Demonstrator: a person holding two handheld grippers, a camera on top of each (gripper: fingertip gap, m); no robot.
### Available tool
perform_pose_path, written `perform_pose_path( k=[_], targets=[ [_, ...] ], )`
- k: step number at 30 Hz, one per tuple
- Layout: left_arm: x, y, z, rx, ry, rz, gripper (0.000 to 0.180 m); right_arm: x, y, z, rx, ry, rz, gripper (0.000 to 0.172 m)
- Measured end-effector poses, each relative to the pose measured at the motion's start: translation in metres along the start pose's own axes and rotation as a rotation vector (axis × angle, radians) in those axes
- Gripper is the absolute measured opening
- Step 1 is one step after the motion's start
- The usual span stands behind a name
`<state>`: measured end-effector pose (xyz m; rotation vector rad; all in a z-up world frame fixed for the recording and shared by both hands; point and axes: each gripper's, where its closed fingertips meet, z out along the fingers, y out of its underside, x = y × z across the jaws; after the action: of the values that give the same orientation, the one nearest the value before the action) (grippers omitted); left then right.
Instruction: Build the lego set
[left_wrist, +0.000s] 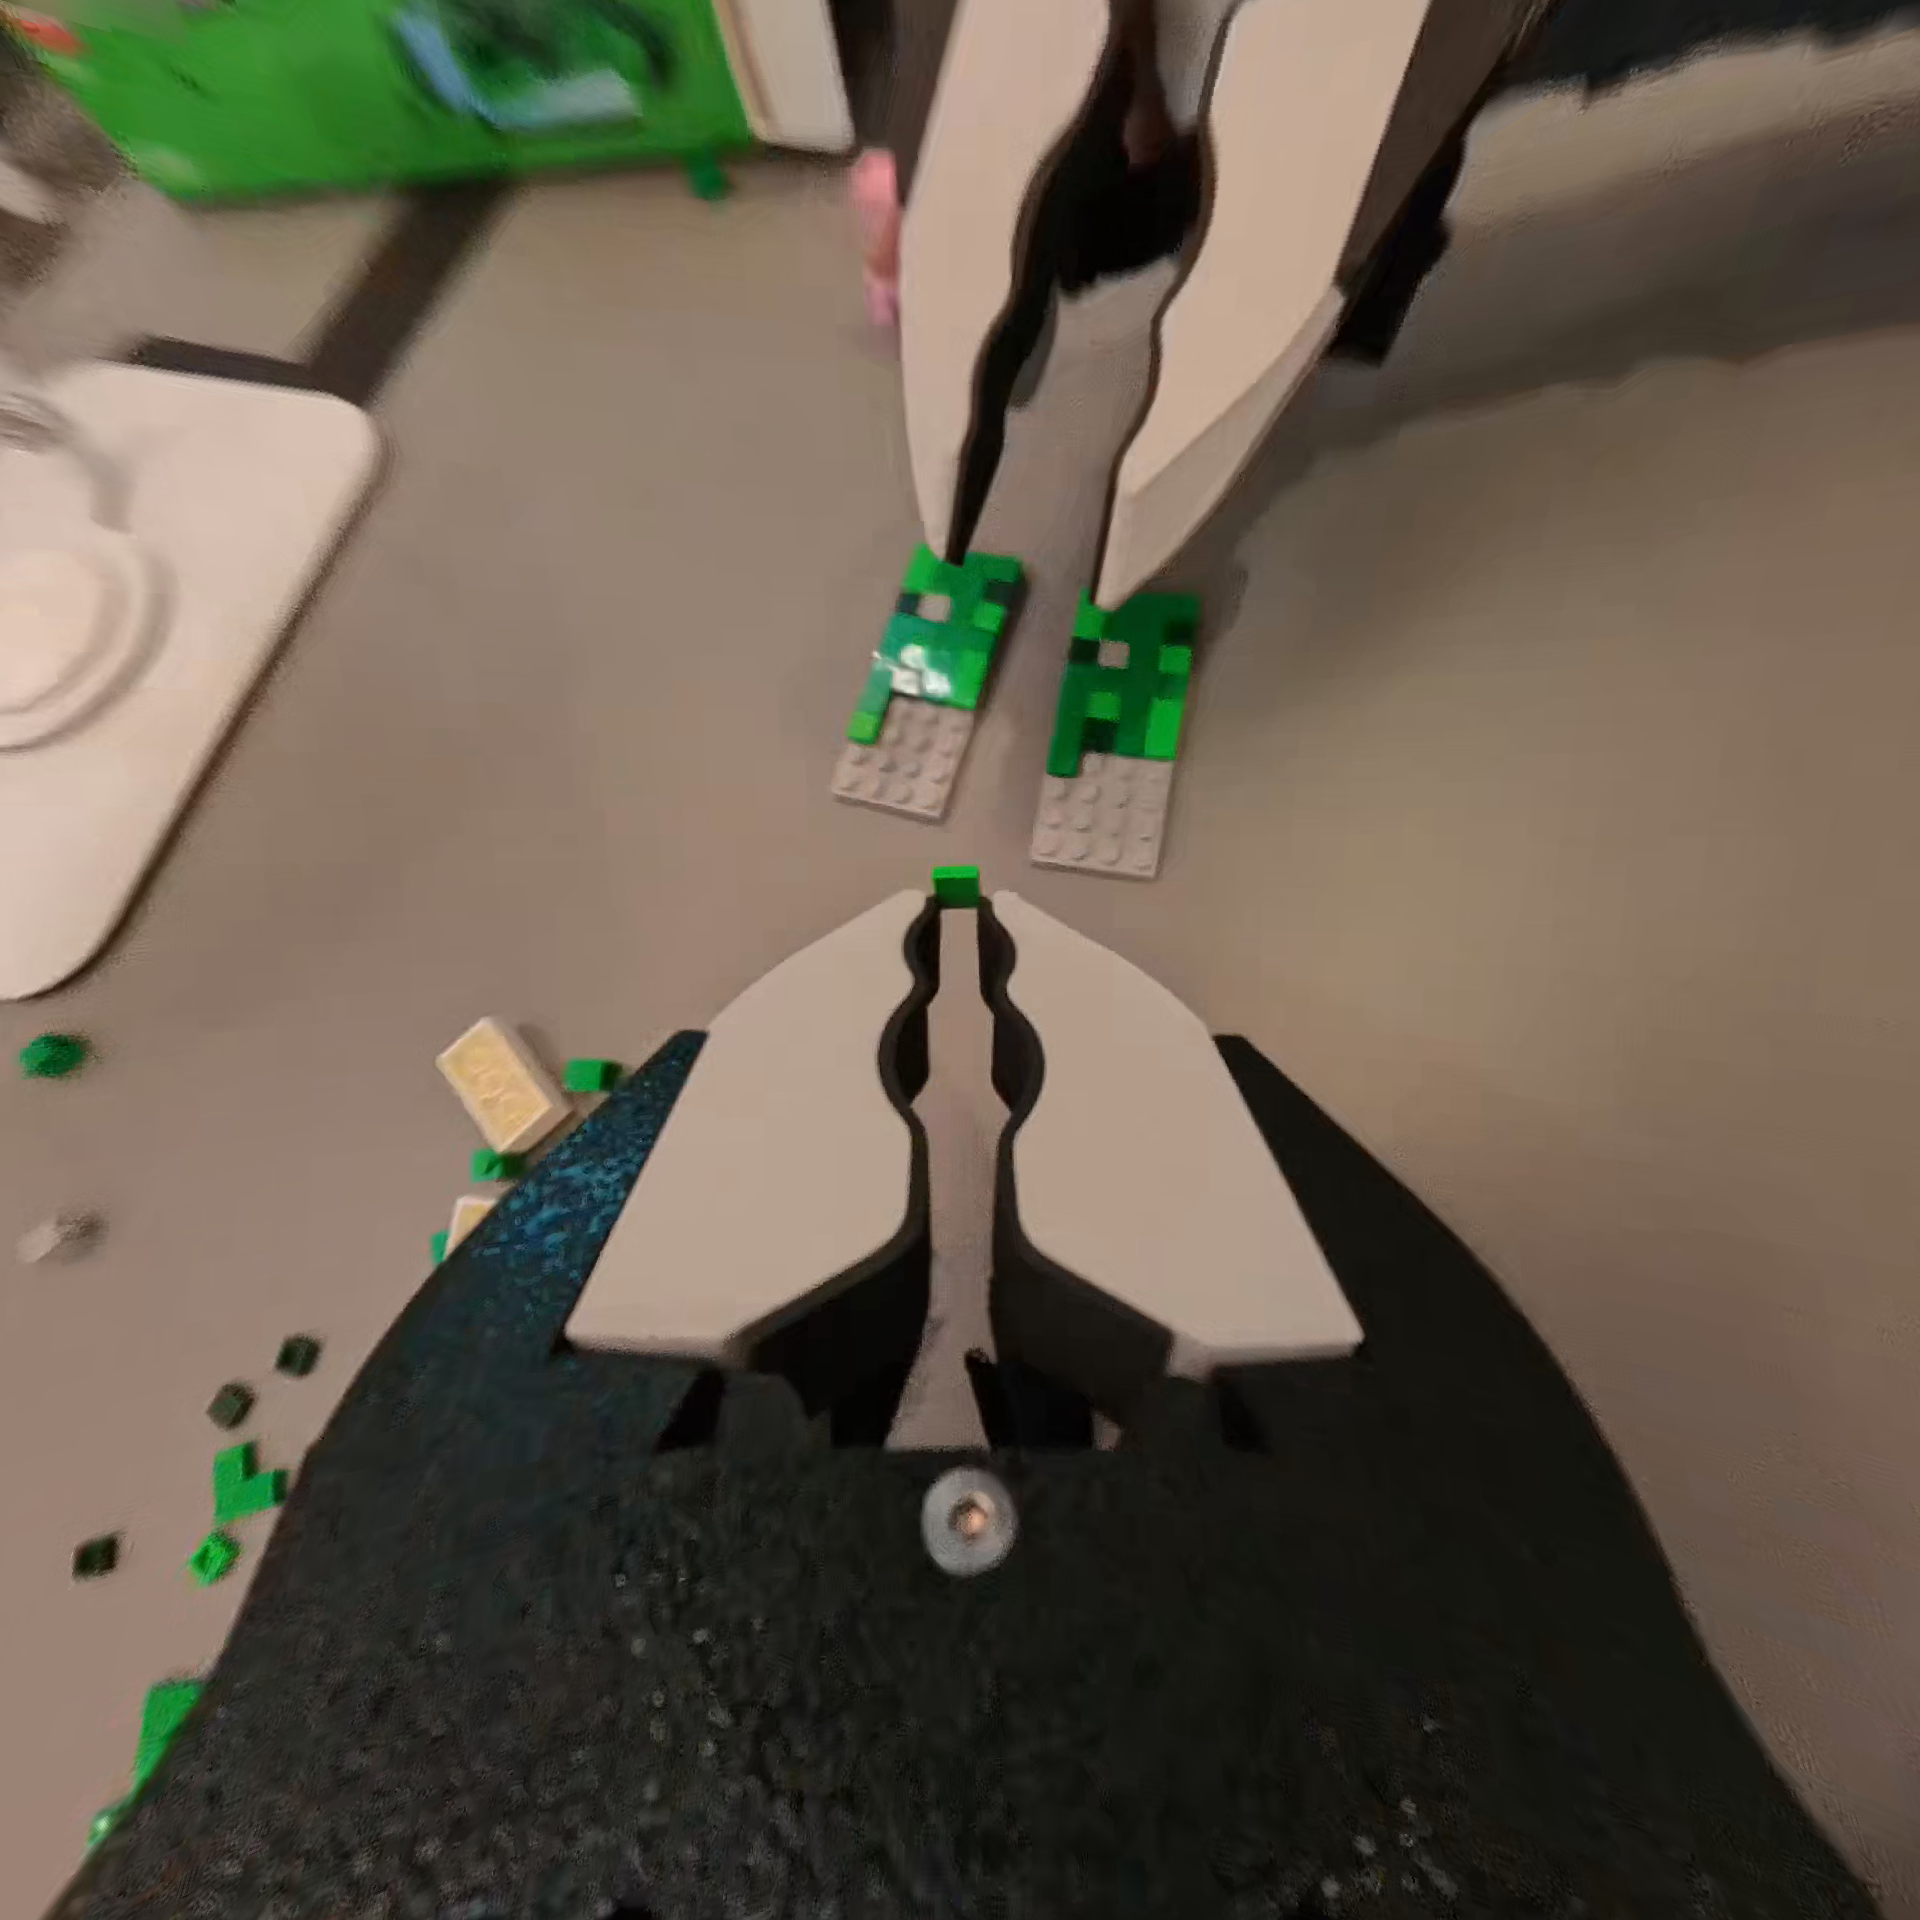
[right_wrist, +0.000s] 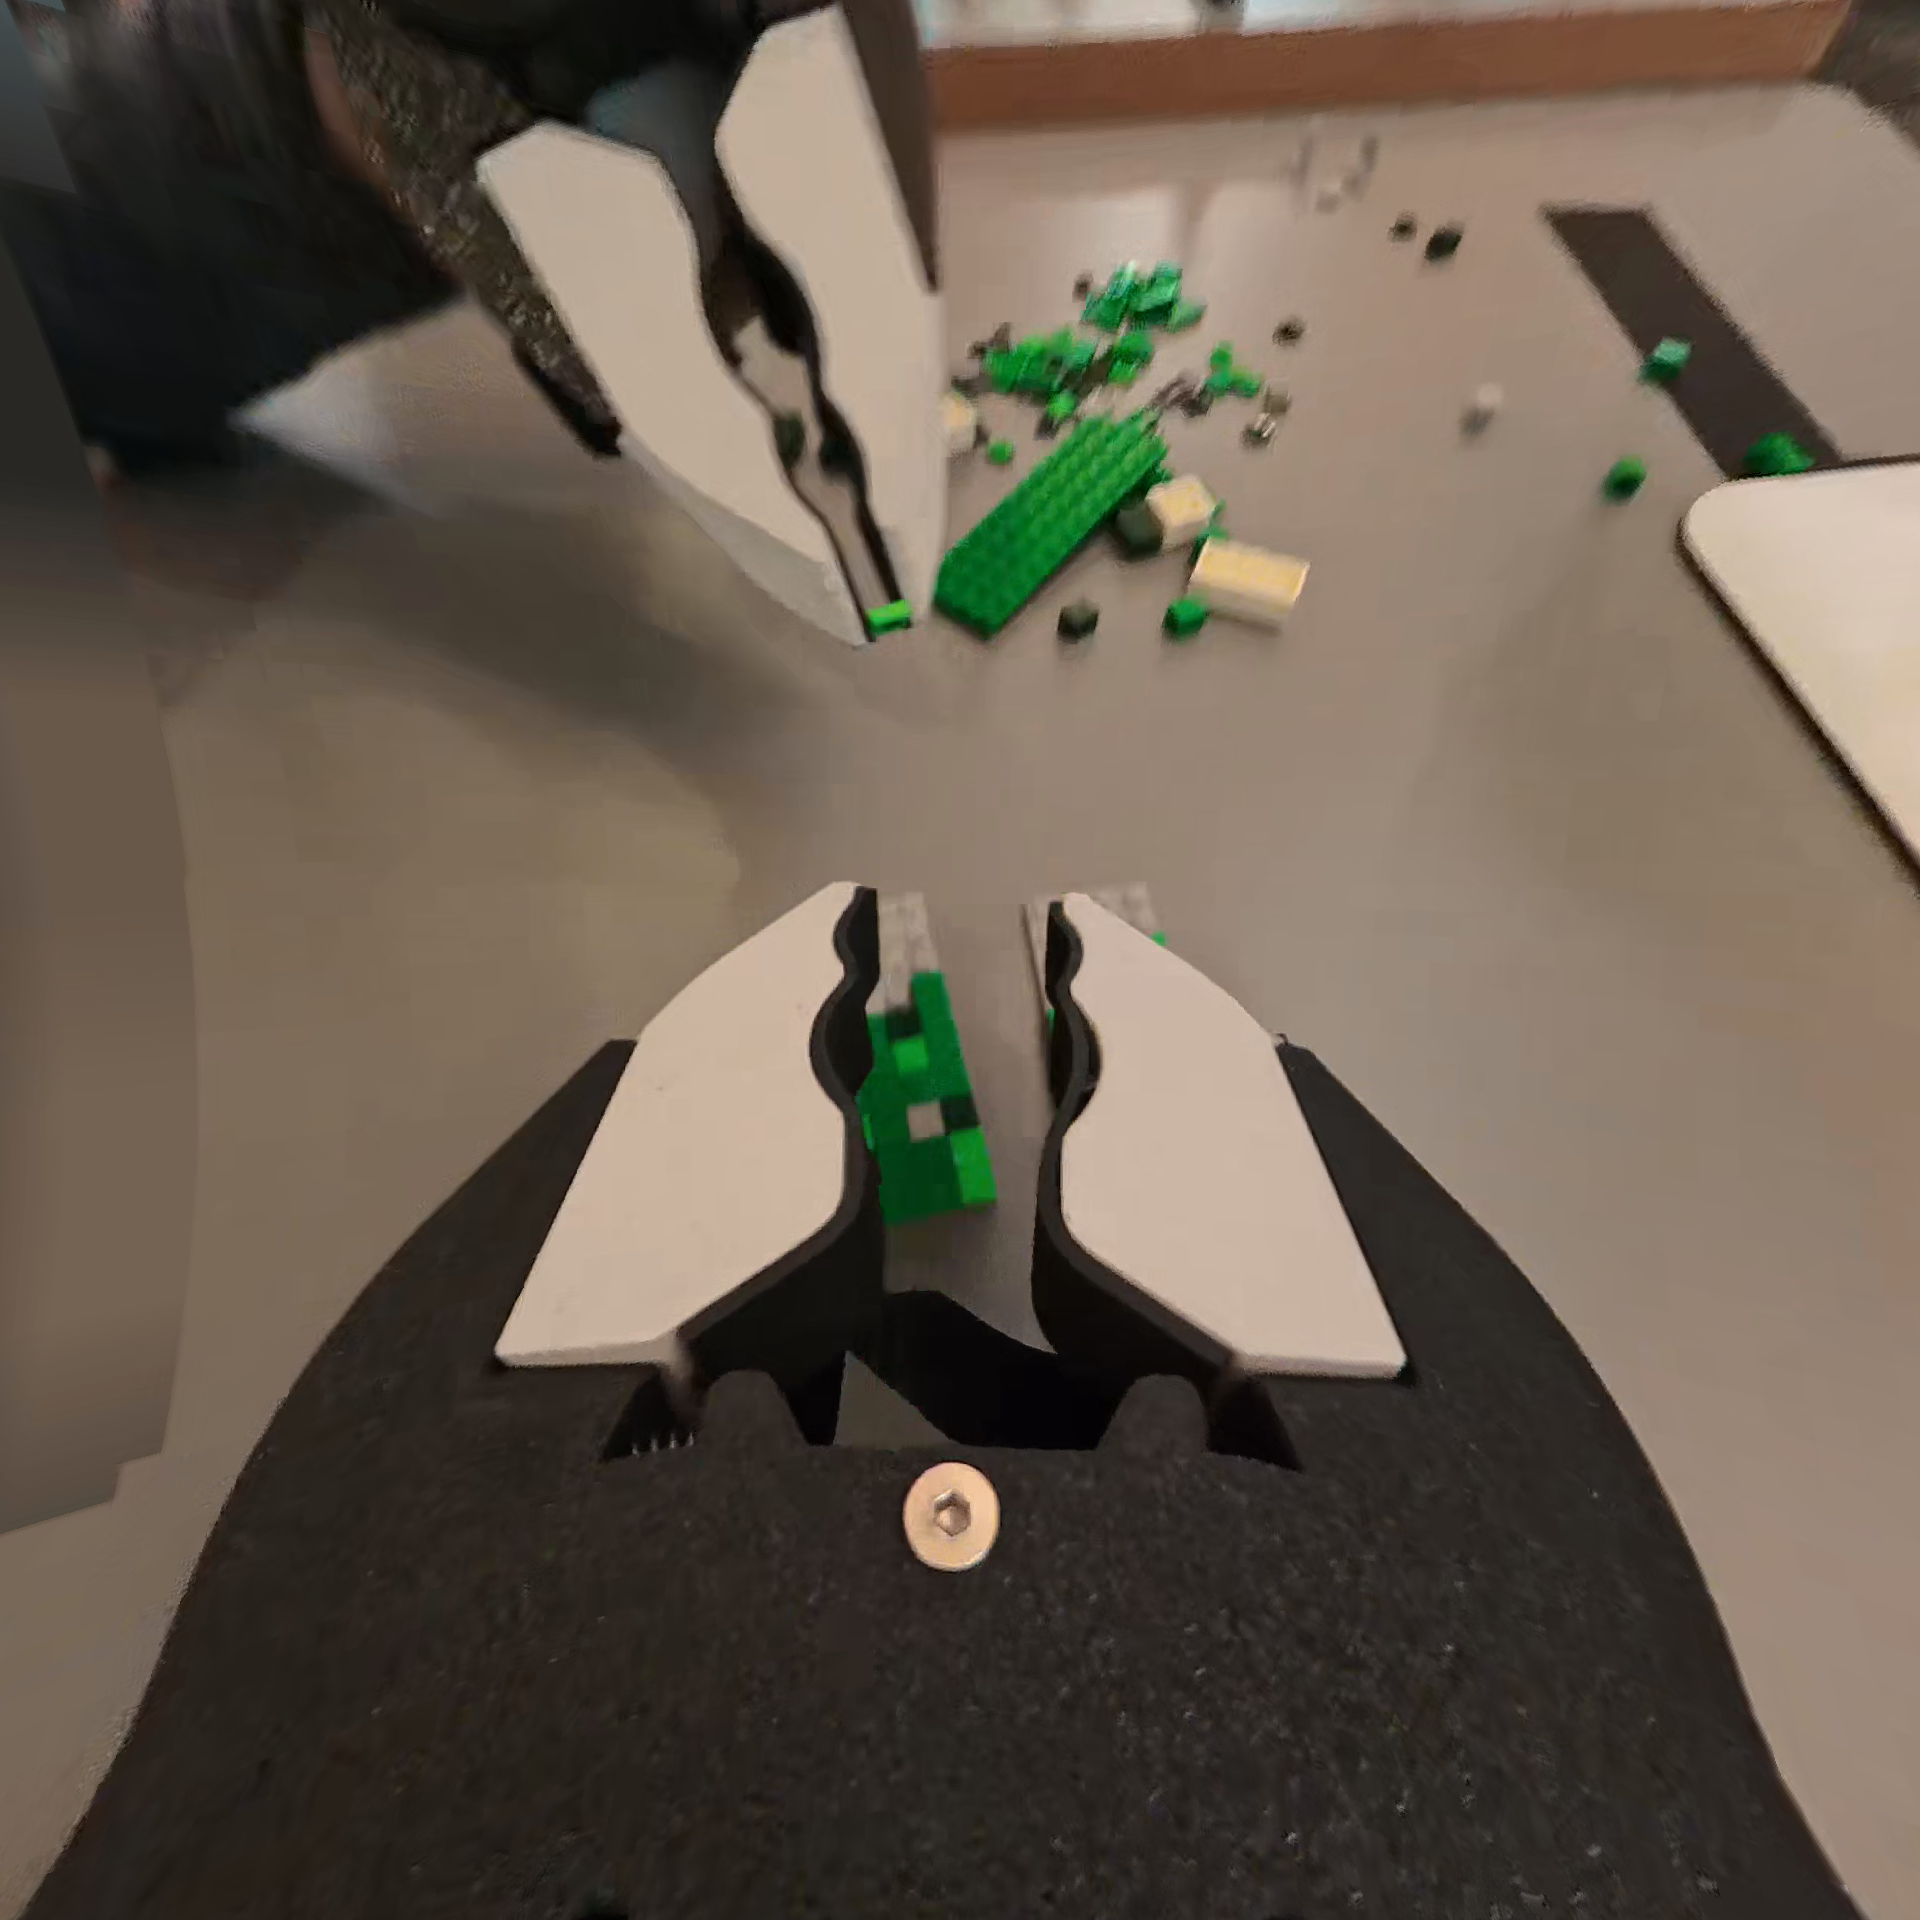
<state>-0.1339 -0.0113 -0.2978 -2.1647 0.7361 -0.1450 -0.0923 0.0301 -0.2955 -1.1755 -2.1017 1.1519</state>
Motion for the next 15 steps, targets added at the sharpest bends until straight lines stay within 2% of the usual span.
perform_pose_path(
  k=[4, 7, 15],
  targets=[
    [0.022, 0.013, 0.030, -0.226, 0.152, 0.056, 0.007, -0.012, 0.033, 0.001, -0.151, -0.012, -0.171, 0.042],
    [0.030, 0.018, 0.041, -0.338, 0.215, 0.072, 0.007, -0.015, 0.045, 0.003, -0.187, -0.011, -0.278, 0.044],
    [0.030, 0.018, 0.055, -0.529, 0.205, 0.121, 0.007, -0.015, 0.055, 0.011, -0.177, -0.065, -0.319, 0.044]
  ],
)
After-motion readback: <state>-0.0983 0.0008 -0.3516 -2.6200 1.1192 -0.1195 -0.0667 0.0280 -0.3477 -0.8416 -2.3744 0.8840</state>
